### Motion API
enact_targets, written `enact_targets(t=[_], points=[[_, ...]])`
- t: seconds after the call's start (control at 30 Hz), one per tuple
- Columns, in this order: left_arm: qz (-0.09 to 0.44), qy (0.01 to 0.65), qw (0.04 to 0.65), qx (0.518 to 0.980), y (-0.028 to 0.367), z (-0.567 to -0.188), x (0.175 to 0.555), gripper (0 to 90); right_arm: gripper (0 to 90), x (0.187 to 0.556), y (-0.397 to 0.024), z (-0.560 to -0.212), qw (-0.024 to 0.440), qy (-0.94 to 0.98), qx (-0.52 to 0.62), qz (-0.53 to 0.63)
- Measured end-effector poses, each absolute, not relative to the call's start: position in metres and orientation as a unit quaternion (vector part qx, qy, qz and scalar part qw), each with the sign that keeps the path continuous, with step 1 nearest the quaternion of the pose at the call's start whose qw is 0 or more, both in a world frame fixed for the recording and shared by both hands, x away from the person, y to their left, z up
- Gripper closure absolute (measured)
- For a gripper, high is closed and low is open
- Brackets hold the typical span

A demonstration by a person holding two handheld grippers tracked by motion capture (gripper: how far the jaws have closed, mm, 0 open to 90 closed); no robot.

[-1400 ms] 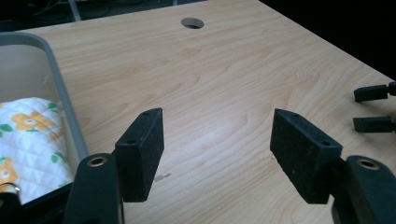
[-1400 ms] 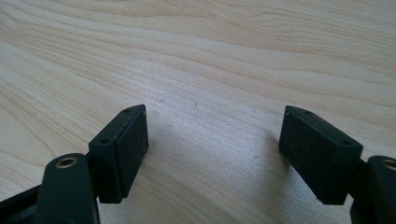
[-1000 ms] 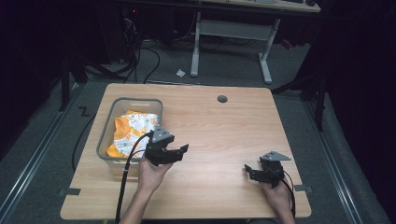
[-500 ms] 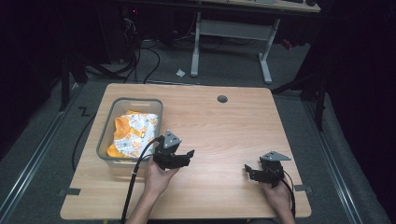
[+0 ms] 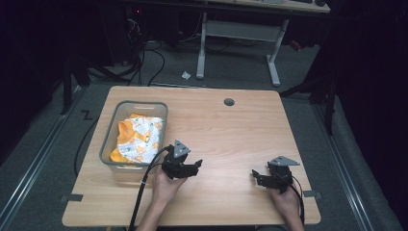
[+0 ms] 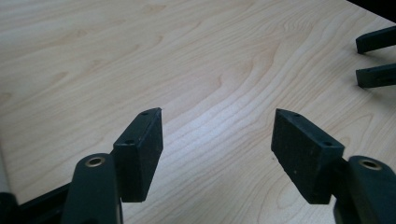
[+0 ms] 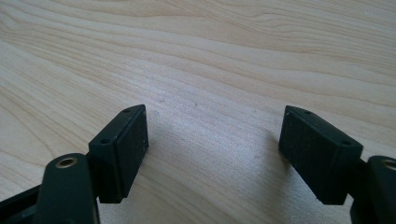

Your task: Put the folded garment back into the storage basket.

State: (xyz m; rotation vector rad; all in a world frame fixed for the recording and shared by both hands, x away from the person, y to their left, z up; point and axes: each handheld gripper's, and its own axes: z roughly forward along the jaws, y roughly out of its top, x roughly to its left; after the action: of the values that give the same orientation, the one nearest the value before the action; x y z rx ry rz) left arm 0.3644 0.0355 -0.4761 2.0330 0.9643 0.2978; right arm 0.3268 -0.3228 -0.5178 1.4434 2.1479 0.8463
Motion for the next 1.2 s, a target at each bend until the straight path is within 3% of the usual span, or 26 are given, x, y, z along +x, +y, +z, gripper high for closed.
enact_targets(t=[0.73, 0.87, 1.2], points=[[0.131, 0.396, 0.386, 0.823, 0.023, -0.508, 0.359, 34.4, 24.4, 0.327, -0.323, -0.518, 0.207, 0.771, 0.519, 0.304], [0.165, 0.386, 0.355, 0.836, 0.017, -0.521, 0.358, 34.4, 24.4, 0.327, -0.323, -0.518, 0.208, 0.771, 0.519, 0.304], [0.155, 0.407, 0.364, 0.823, 0.018, -0.524, 0.357, 31.1, 24.4, 0.327, -0.323, -0.518, 0.208, 0.771, 0.519, 0.305]])
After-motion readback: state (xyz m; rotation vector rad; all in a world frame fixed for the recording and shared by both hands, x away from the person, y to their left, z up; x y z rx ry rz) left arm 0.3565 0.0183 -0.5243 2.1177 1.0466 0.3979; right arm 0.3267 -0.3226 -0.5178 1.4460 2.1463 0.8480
